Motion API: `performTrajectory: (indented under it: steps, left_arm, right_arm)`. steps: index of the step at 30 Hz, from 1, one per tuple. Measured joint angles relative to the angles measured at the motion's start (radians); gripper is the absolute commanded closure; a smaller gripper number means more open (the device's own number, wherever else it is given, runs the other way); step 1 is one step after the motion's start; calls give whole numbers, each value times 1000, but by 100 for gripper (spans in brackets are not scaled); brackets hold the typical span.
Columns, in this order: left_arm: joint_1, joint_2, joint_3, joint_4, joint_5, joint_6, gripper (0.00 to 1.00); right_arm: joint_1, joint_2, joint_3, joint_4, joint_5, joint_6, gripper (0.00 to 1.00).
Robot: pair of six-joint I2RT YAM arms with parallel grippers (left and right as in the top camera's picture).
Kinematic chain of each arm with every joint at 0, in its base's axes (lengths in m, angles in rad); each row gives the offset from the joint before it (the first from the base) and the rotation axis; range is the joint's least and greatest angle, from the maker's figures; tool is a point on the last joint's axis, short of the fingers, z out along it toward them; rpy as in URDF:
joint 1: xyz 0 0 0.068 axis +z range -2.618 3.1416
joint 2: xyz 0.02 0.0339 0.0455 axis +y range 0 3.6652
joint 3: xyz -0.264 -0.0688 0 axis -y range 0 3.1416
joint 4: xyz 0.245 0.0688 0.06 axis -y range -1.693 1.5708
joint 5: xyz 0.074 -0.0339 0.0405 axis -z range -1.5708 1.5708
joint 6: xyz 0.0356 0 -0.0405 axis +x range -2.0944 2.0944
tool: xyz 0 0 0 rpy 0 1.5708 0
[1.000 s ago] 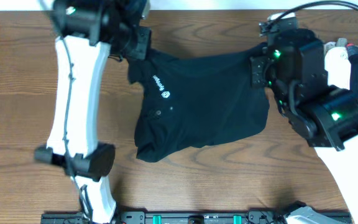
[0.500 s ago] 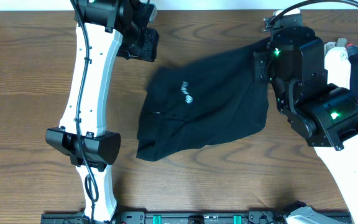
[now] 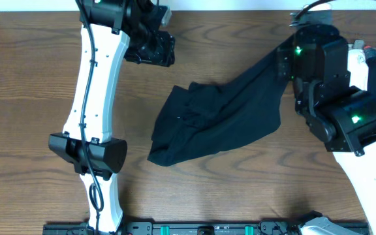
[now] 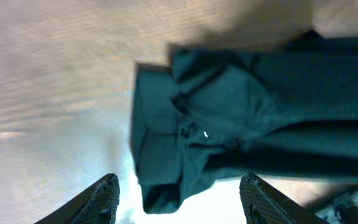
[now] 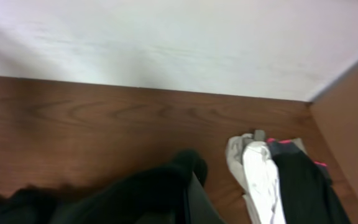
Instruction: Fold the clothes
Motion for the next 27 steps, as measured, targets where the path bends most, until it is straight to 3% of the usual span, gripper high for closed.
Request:
performTrajectory:
  steps: [4, 16, 27]
  left_arm:
    - [-39, 0, -122, 27, 24, 13, 36]
    - [-119, 7, -699, 422, 143, 16, 36]
    - [-119, 7, -826, 668, 165, 10, 36]
  right_arm:
    - [-3, -1, 0, -14, 13, 0, 99]
    - [-3, -2, 1, -34, 20, -3, 99]
    - [-3, -2, 1, -59, 20, -3, 98]
